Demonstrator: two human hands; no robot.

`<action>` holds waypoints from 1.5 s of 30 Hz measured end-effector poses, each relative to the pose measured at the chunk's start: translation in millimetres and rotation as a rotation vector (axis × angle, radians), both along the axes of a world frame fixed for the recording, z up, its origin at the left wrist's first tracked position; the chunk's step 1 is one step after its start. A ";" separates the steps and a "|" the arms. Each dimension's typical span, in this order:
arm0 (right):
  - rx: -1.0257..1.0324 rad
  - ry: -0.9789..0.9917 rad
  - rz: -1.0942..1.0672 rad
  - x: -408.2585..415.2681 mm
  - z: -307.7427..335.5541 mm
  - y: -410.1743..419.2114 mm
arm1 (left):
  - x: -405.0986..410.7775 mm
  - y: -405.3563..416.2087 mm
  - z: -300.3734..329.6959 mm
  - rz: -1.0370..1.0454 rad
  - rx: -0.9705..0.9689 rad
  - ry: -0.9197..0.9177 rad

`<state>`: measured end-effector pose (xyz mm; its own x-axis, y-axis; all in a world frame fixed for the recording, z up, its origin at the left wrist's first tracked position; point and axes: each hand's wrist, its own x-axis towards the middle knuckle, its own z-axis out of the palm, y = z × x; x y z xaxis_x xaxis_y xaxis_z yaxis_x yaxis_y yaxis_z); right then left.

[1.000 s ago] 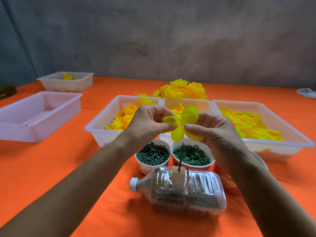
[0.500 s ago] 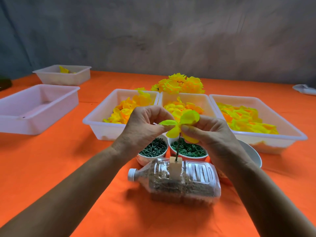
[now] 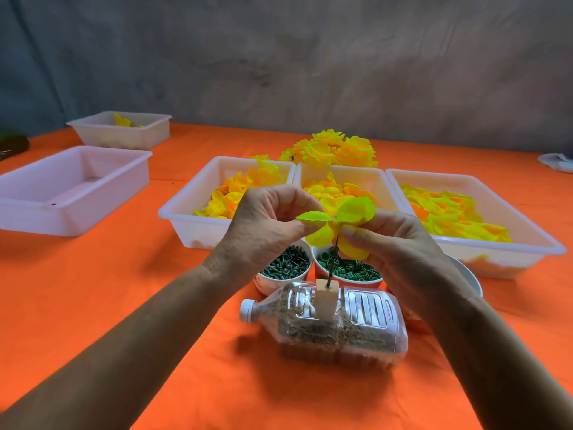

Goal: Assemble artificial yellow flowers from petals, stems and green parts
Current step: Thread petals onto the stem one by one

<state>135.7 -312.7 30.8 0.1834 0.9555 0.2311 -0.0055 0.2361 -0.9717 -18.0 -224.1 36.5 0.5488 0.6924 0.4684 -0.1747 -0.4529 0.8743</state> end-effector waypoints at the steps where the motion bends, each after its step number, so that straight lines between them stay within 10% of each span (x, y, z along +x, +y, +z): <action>1: -0.004 0.002 0.004 0.2 0.2 -0.7 | -0.2 -0.1 -0.1 0.000 0.000 0.001; 21: 0.193 -0.140 -0.005 1.8 -2.9 -4.8 | -1.4 -6.5 -1.6 0.008 0.059 0.022; 33: 0.383 -0.684 -0.229 2.3 -0.6 -6.7 | -6.0 -11.4 -7.7 0.040 0.071 -0.001; 45: 0.735 -1.265 -0.429 4.7 -7.9 -11.8 | -5.2 -12.3 -17.7 0.312 0.889 0.153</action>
